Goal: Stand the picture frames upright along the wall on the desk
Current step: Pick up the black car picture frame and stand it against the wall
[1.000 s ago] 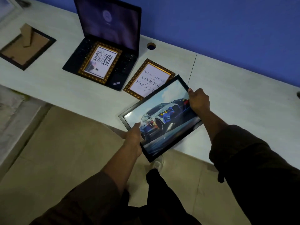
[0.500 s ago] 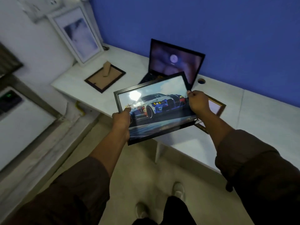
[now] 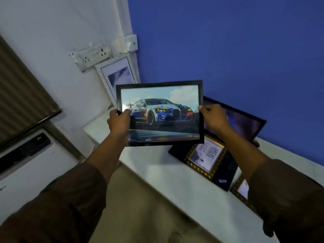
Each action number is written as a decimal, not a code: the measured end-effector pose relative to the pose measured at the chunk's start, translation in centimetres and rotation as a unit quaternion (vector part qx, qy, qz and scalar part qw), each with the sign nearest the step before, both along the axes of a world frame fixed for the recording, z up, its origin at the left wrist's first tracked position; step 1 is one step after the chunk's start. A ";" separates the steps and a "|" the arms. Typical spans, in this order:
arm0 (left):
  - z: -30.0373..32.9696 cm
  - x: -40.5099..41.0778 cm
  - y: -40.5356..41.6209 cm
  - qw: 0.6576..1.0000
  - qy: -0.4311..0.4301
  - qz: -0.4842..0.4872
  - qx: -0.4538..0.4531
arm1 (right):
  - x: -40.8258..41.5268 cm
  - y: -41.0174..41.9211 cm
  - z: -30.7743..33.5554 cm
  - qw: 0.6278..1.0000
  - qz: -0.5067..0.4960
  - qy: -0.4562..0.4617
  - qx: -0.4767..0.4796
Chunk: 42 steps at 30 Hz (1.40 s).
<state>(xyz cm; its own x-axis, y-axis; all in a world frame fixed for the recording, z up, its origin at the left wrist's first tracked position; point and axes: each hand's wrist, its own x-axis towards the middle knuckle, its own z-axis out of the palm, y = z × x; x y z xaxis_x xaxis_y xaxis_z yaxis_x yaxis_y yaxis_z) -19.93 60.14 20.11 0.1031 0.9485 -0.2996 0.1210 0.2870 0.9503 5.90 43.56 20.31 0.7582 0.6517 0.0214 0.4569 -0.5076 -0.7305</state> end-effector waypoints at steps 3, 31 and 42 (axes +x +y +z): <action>1.8 1.8 4.4 0.999 -0.007 -0.006 0.041 | 1.9 3.9 1.3 1.000 0.014 -0.009 0.001; -10.8 29.1 39.2 0.939 0.012 -0.342 0.026 | 15.6 29.3 -7.5 0.943 -0.296 0.154 -0.011; -17.1 32.9 41.0 0.914 0.030 -0.401 -0.046 | 16.9 31.6 -13.6 0.891 -0.386 0.239 0.028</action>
